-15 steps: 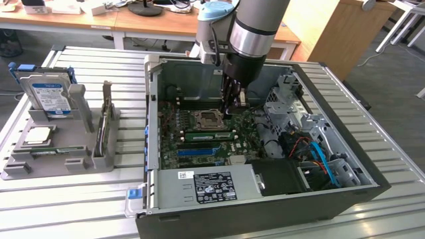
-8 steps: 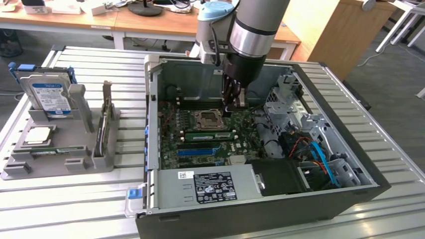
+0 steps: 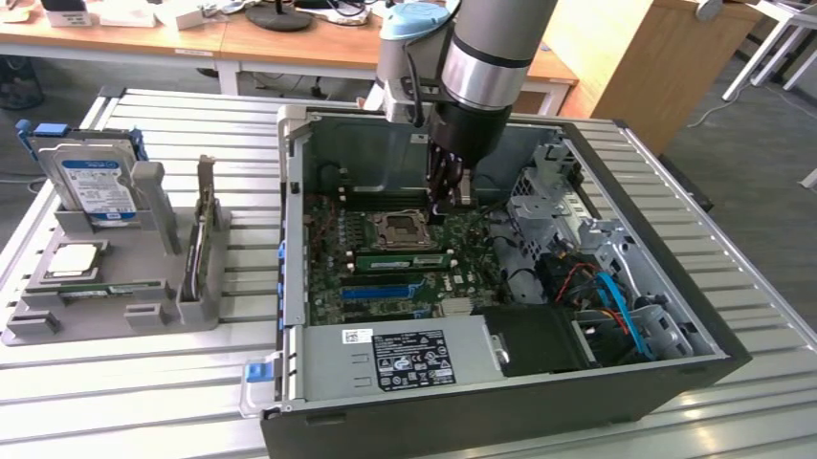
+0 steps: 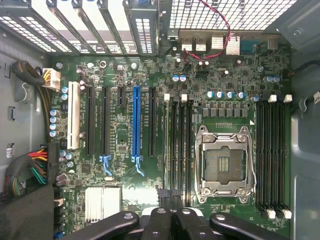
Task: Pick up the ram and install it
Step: 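Press down the ram until it locks into place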
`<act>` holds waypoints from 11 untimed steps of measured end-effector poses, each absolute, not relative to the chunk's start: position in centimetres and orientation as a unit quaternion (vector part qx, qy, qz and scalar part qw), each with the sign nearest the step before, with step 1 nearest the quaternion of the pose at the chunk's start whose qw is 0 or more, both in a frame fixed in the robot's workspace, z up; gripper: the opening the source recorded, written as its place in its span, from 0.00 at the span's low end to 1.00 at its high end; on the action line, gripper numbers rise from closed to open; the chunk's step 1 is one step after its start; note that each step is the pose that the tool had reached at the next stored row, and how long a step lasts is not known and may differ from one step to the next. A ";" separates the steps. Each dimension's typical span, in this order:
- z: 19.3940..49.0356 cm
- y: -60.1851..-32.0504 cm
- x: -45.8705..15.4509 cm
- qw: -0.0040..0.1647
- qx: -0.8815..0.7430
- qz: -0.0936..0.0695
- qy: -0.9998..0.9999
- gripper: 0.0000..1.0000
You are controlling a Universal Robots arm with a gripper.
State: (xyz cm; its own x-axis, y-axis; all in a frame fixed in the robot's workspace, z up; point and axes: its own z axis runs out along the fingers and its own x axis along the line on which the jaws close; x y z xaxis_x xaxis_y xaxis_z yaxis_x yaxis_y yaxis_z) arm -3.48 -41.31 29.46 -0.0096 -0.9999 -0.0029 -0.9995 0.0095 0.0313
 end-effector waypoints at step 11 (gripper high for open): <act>29.4 -41.3 -2.2 0.010 0.704 -0.012 -0.710 0.11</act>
State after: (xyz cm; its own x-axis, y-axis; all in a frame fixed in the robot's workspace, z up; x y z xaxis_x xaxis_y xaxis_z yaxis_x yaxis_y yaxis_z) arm -2.20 -41.31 29.45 -0.0096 -0.9999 -0.0036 -0.9995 0.0095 0.0313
